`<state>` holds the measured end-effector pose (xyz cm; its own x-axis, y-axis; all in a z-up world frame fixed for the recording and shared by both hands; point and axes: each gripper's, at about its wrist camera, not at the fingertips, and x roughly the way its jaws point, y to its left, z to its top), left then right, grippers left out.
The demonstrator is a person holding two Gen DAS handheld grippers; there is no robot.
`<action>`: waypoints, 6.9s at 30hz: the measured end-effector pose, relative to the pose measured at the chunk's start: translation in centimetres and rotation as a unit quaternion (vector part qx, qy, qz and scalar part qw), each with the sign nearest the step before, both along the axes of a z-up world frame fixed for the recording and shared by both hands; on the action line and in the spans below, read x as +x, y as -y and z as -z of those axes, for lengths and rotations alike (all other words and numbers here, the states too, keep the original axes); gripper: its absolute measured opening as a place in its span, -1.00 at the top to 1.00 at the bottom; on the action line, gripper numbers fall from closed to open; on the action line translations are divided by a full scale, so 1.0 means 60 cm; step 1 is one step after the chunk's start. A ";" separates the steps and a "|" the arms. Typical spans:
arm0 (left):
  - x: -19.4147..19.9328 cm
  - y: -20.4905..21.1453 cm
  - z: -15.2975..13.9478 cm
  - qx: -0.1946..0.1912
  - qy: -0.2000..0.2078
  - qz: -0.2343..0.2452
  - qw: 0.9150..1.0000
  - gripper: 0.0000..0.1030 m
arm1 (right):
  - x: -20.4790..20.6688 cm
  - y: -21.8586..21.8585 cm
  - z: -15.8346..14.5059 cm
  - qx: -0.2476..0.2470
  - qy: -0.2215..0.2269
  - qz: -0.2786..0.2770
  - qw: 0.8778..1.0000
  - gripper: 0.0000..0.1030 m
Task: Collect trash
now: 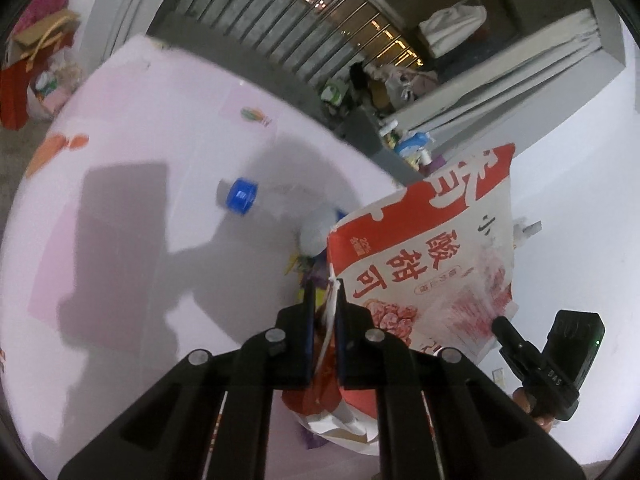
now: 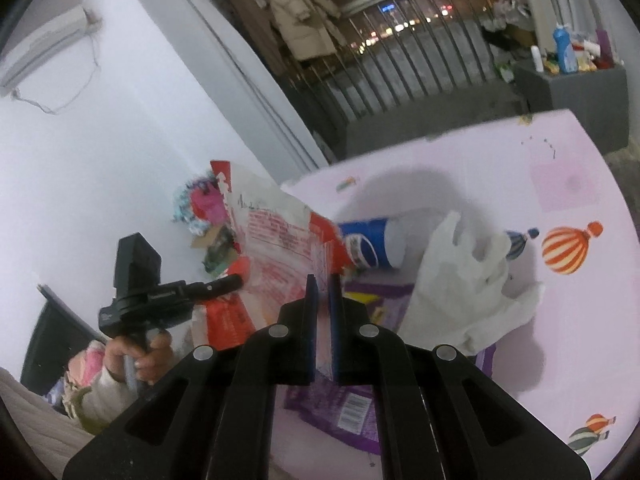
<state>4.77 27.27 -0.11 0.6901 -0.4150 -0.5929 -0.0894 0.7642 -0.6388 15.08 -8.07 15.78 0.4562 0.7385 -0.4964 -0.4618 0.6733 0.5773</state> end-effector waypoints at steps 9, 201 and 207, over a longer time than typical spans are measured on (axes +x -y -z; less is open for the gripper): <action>0.055 0.088 -0.056 -0.002 0.021 0.042 0.999 0.86 | -0.026 0.103 -0.029 0.020 0.028 0.074 0.997 0.92; 0.104 0.147 0.091 0.165 -0.078 0.035 0.983 0.01 | 0.042 0.021 0.134 -0.006 -0.197 0.022 0.980 0.98; 0.115 0.127 0.125 0.071 -0.118 0.043 0.990 -0.02 | 0.039 0.032 0.135 -0.007 -0.196 0.021 0.980 0.99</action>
